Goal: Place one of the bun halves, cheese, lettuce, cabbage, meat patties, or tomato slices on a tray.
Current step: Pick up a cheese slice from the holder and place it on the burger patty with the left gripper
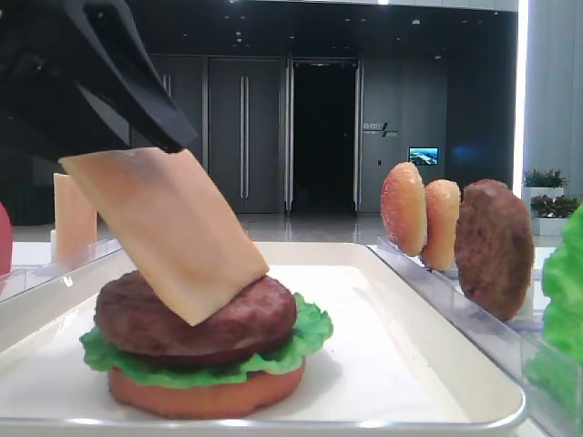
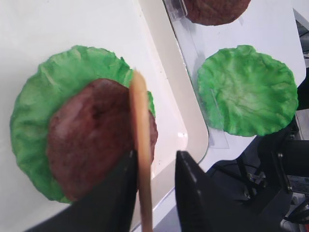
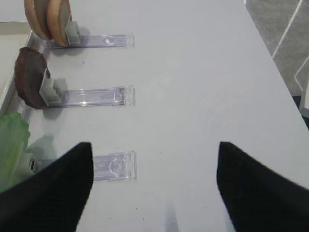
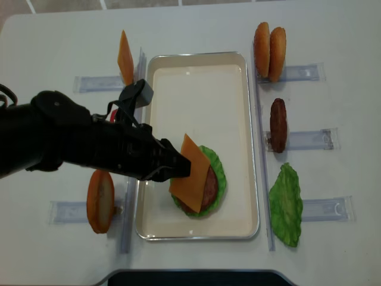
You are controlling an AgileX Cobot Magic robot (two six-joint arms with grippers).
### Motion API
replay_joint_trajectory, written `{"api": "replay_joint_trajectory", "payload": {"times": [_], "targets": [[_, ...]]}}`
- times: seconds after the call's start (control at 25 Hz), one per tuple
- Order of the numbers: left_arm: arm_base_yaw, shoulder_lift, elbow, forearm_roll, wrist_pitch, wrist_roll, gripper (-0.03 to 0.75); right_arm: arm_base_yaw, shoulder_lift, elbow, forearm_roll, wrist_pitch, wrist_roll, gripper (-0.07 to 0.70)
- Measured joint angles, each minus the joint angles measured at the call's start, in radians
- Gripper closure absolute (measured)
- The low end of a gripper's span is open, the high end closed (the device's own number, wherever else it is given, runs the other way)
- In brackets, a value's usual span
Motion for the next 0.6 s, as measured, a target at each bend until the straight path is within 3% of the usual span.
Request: {"api": "replay_joint_trajectory", "payload": {"times": [0.16,0.44,0.6], "targets": [[0.000,0.000,0.000,0.011,0.000,0.000,0.389,0.000,0.000,0.000,0.000,0.000,0.000,0.097],[0.000,0.000,0.000,0.068,-0.009,-0.047,0.355,0.000,0.000,0.000,0.000,0.000,0.000,0.097],[0.000,0.000,0.000,0.136,-0.034,-0.106,0.248,0.000,0.000,0.000,0.000,0.000,0.000,0.097]]}}
